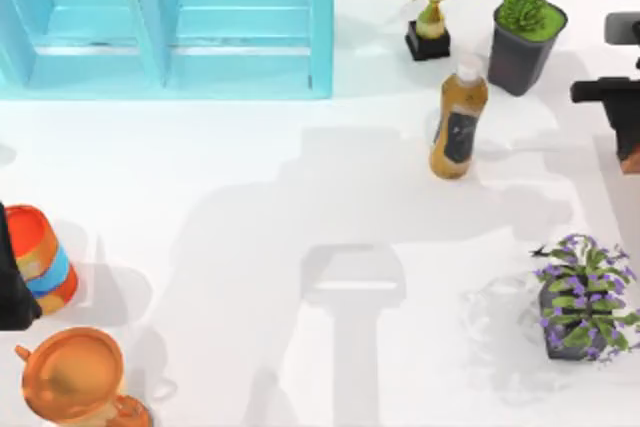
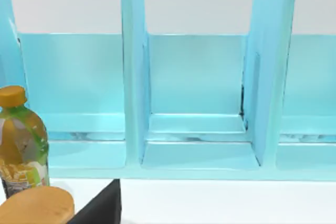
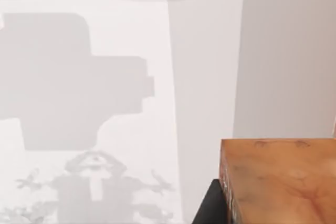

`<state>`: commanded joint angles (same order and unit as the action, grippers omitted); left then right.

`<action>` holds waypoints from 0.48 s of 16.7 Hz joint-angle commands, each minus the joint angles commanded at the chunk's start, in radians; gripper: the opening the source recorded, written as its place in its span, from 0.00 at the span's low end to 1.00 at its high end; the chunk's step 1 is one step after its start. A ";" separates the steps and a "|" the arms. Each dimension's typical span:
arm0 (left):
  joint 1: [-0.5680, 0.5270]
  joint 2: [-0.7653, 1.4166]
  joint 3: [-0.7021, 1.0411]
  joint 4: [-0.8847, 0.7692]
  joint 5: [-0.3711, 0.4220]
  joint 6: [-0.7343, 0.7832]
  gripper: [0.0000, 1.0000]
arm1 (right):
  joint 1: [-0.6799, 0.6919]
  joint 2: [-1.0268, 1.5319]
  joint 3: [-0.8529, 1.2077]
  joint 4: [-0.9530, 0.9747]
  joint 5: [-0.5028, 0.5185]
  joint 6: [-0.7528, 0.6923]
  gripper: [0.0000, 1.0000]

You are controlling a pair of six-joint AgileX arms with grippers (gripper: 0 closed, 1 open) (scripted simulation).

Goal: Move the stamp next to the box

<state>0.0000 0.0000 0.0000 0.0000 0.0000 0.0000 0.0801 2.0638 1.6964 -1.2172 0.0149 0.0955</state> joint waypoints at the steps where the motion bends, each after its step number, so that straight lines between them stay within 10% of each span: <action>1: 0.000 0.000 0.000 0.000 0.000 0.000 1.00 | -0.003 -0.004 -0.012 0.017 -0.009 -0.002 0.00; 5: 0.000 0.000 0.000 0.000 0.000 0.000 1.00 | -0.005 -0.006 -0.017 0.025 -0.014 -0.003 0.00; 8: 0.000 0.000 0.000 0.000 0.000 0.000 1.00 | -0.005 -0.006 -0.017 0.025 -0.014 -0.003 0.23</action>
<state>0.0000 0.0000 0.0000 0.0000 0.0000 0.0000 0.0752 2.0575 1.6792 -1.1922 0.0011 0.0927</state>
